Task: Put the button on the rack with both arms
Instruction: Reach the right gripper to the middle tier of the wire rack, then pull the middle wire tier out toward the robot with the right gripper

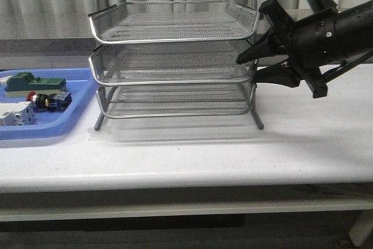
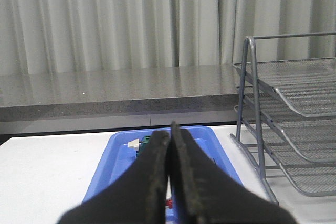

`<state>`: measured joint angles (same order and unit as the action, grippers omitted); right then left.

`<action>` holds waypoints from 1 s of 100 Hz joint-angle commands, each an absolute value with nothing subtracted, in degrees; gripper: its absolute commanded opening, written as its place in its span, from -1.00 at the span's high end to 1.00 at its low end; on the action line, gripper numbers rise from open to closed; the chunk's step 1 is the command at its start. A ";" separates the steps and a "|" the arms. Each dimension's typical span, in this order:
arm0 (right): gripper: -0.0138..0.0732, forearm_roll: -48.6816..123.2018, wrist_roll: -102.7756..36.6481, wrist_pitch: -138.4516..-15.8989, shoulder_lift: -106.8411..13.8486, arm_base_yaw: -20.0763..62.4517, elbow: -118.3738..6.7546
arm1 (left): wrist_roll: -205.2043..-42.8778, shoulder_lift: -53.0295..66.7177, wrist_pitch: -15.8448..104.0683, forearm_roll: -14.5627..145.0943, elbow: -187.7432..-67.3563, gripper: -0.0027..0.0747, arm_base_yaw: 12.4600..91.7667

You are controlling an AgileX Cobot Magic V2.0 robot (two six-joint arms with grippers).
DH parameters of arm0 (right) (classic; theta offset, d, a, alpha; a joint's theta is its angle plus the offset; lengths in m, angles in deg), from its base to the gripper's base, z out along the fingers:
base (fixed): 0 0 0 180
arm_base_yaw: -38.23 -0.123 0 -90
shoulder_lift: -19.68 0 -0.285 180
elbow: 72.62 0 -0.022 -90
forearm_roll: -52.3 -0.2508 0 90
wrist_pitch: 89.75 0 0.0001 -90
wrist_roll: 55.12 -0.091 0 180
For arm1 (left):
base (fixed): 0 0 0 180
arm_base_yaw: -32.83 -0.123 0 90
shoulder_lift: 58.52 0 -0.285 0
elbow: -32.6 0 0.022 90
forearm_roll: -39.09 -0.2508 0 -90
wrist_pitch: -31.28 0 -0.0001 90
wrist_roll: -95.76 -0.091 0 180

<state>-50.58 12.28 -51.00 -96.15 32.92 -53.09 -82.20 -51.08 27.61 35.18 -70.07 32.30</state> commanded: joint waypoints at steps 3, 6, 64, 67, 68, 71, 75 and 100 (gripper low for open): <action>-0.13 -52.60 13.33 -47.03 -94.53 31.98 -55.25 | -81.62 -52.73 23.48 35.22 -67.45 0.92 32.41; -0.12 -52.83 13.33 -47.04 -94.67 31.78 -55.25 | -81.62 -52.73 23.48 35.22 -67.45 0.92 32.41; 0.61 -50.85 13.33 -47.45 -95.53 31.31 -54.85 | -81.62 -52.73 23.48 35.22 -67.45 0.92 32.41; 0.61 -50.36 13.33 -47.15 -95.53 31.31 -54.62 | -81.62 -52.73 23.48 35.22 -67.45 0.92 32.41; 0.61 -50.18 13.33 -46.98 -95.53 31.31 -54.46 | -81.62 -52.73 23.48 35.22 -67.45 0.92 32.41; 0.61 -49.83 13.33 -46.72 -95.40 31.31 -54.08 | -81.62 -52.73 23.48 35.22 -67.45 0.92 32.41; 0.61 -49.78 13.33 -46.39 -95.25 31.31 -53.41 | -81.62 -52.73 23.48 35.22 -67.45 0.92 32.41; 0.61 -49.71 15.39 -45.69 -94.25 31.31 -45.78 | -81.62 -52.73 23.48 35.22 -67.45 0.92 32.41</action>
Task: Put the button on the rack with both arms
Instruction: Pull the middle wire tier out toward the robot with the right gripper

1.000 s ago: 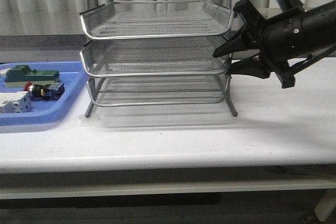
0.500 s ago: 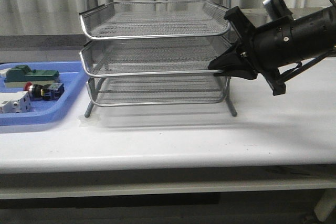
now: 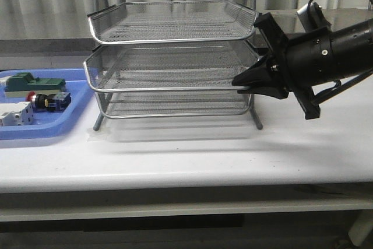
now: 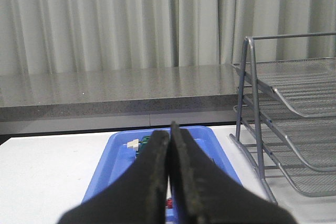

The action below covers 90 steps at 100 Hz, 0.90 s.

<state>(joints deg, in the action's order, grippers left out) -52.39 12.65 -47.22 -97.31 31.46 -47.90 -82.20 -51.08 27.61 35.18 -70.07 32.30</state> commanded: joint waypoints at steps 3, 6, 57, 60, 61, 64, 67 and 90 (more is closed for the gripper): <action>0.61 -49.71 16.16 -45.69 -93.89 31.31 -44.73 | -81.62 -52.73 23.48 35.22 -67.45 0.92 32.41; 0.61 -49.71 16.94 -45.62 -93.34 31.31 -43.43 | -81.62 -52.73 23.48 35.22 -67.45 0.92 32.41; 0.60 -49.99 19.82 -45.92 -80.36 31.31 -27.44 | -81.62 -52.73 23.48 35.22 -67.45 0.92 32.41; 0.59 -49.99 19.82 -45.92 -79.89 31.31 -27.23 | -81.62 -52.73 23.48 35.22 -67.45 0.92 32.41; 0.59 -49.99 19.82 -45.92 -79.81 31.31 -27.18 | -81.62 -52.73 23.48 35.22 -67.45 0.92 32.41; 0.58 -49.99 19.82 -45.92 -79.56 31.31 -27.18 | -81.62 -52.73 23.48 35.22 -67.45 0.92 32.41; 0.58 -49.99 19.82 -45.86 -79.29 31.31 -27.18 | -81.62 -52.73 23.48 35.22 -67.45 0.92 32.41; 0.13 -49.99 19.82 -45.19 -78.69 31.31 -27.18 | -81.62 -52.73 23.48 35.22 -67.45 0.92 32.41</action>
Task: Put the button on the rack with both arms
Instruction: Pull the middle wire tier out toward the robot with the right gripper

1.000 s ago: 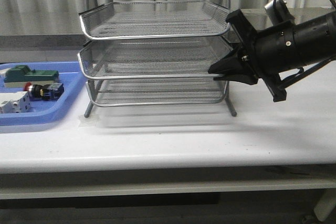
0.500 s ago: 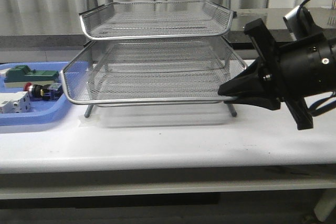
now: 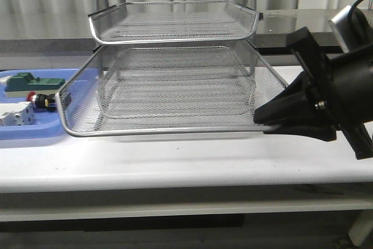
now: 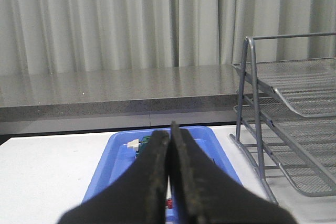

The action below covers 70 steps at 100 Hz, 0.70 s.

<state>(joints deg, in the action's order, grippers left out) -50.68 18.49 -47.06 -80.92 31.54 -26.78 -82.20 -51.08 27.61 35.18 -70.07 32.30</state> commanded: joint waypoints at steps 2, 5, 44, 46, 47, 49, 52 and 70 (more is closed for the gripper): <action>0.06 -49.99 19.82 -45.04 -78.69 31.31 -27.18 | -81.62 -52.73 23.48 35.22 -67.45 0.92 32.41; -0.03 -49.99 19.82 -44.89 -78.69 31.31 -27.18 | -81.62 -52.73 23.48 35.22 -67.45 0.92 32.41; -0.36 -45.37 16.66 -47.31 -73.47 31.31 -27.18 | -81.62 -52.73 23.48 35.22 -67.45 0.92 32.41; -0.36 -44.19 15.71 -47.92 -72.86 31.31 -27.18 | -81.62 -52.73 23.48 35.22 -67.45 0.92 32.41; -0.36 -43.77 15.07 -48.10 -72.66 31.31 -27.18 | -81.62 -52.73 23.48 35.22 -67.45 0.92 32.41; -0.36 -42.43 14.41 -48.67 -71.97 31.31 -27.18 | -81.62 -52.73 23.48 35.22 -67.45 0.92 32.41; -0.36 -40.38 12.47 -49.30 -70.86 31.31 -27.18 | -81.62 -52.73 23.48 35.22 -67.45 0.92 32.41; -0.36 -24.71 0.21 -51.24 -64.47 31.61 -27.18 | -81.62 -52.73 23.48 35.22 -67.45 0.92 32.41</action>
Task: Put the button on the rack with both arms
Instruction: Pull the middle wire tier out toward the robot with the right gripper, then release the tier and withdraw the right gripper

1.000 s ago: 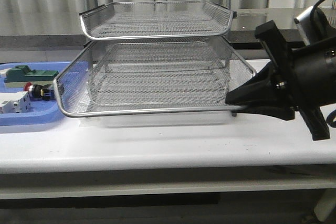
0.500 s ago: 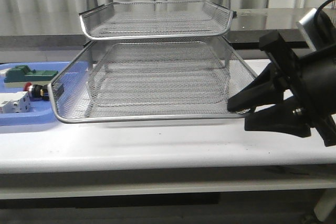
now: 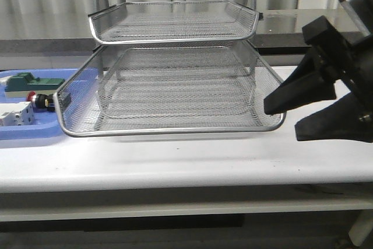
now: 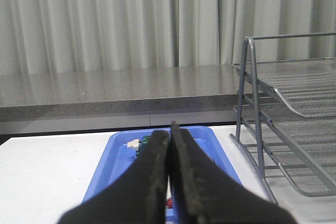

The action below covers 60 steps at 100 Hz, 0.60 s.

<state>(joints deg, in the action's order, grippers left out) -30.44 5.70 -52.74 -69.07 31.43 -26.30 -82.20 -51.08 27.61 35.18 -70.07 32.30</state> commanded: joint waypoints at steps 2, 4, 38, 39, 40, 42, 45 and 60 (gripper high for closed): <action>-0.36 -23.02 -1.28 -51.33 -63.60 31.68 -27.18 | -81.62 -52.73 23.48 35.22 -67.45 0.92 32.41; -0.36 -21.36 -2.74 -51.59 -62.71 31.66 -27.18 | -81.62 -52.73 23.48 35.22 -67.45 0.92 32.41; -0.36 12.89 -31.48 -52.52 -48.03 31.66 -30.65 | -81.62 -52.73 23.48 35.22 -67.45 0.92 32.41; -0.36 13.77 -32.20 -52.24 -47.77 31.66 -30.87 | -81.62 -52.73 23.48 35.22 -67.45 0.92 32.41; -0.36 14.66 -33.61 -52.09 -47.51 31.66 -31.30 | -81.62 -52.73 23.48 35.22 -67.45 0.92 32.41; -0.36 17.25 -35.02 -51.59 -46.75 31.66 -31.99 | -81.62 -52.73 23.48 35.22 -67.45 0.92 32.41; -0.36 21.60 -38.48 -50.84 -45.53 31.66 -32.95 | -81.62 -52.73 23.48 35.22 -67.45 0.92 32.41; -0.36 37.55 -49.85 -45.58 -40.85 31.66 -38.32 | -81.62 -52.73 23.48 35.22 -67.45 0.92 32.41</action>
<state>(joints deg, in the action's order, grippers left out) 28.61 -43.38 -47.13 -44.05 31.43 -34.07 -82.20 -51.08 27.61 35.18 -70.07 32.30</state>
